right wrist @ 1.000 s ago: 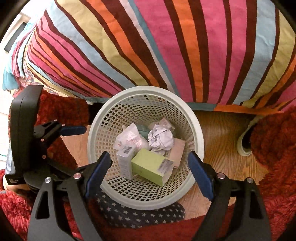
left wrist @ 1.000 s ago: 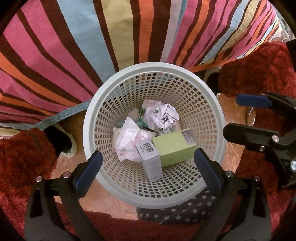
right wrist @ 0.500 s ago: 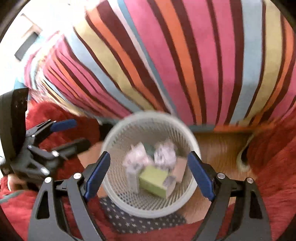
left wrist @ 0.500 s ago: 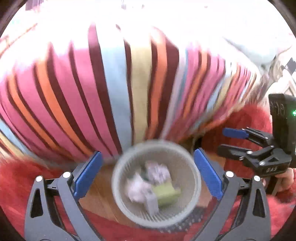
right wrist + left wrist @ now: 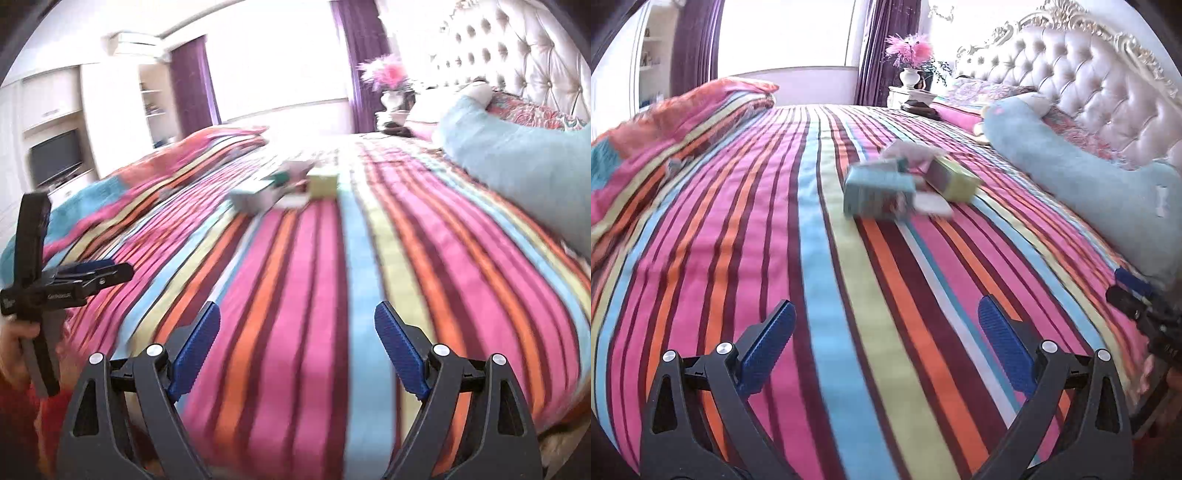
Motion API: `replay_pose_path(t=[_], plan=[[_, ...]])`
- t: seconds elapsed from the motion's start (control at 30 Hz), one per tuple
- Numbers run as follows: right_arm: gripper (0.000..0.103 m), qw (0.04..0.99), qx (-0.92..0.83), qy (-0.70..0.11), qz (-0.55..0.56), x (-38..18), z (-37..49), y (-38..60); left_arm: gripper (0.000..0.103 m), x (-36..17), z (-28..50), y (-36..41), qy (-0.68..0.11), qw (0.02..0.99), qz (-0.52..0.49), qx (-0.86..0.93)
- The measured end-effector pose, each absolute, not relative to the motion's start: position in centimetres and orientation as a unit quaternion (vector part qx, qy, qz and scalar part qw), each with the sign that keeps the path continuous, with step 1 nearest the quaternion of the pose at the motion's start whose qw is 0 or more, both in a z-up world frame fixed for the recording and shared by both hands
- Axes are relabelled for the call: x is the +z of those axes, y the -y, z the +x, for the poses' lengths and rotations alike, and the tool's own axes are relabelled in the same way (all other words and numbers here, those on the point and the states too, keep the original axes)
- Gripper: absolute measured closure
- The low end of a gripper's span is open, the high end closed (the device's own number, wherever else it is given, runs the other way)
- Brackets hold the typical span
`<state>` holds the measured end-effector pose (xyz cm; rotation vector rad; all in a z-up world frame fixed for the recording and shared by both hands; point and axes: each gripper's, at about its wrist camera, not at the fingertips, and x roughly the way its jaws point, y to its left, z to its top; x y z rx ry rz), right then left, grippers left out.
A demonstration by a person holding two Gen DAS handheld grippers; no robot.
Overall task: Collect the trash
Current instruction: 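Grasp the light blue printed box with the left tool while the right tool grasps the lime-green tissue box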
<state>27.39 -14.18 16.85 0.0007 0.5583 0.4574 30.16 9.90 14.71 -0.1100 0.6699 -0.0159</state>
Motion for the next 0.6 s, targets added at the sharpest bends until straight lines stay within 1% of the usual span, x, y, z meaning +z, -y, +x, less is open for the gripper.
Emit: replay_pose_path(t=[0.13, 0.3, 0.33, 0.47, 0.6], plan=[[0.022, 0.935, 0.215, -0.281, -0.038, 16.7, 36.4, 11.3, 0.007, 13.7, 36.2, -10.4, -0.328, 0.944, -0.041, -0.006], [0.022, 0.927, 0.216, -0.306, -0.021, 16.4, 44.6, 9.7, 0.007, 12.7, 41.6, -12.1, -0.341, 0.938, -0.064, -0.012], [0.022, 0.927, 0.216, -0.307, -0.019, 16.8, 45.0, 9.2, 0.007, 12.7, 42.4, -12.2, -0.34, 0.938, -0.064, -0.016], [0.022, 0.921, 0.221, -0.321, -0.004, 16.3, 50.6, 8.1, 0.007, 12.5, 44.2, -12.1, -0.337, 0.939, -0.066, -0.033], [0.022, 0.917, 0.219, -0.334, 0.005, 14.4, 53.6, 5.6, 0.007, 12.5, 45.0, -12.3, -0.325, 0.943, -0.067, -0.032]])
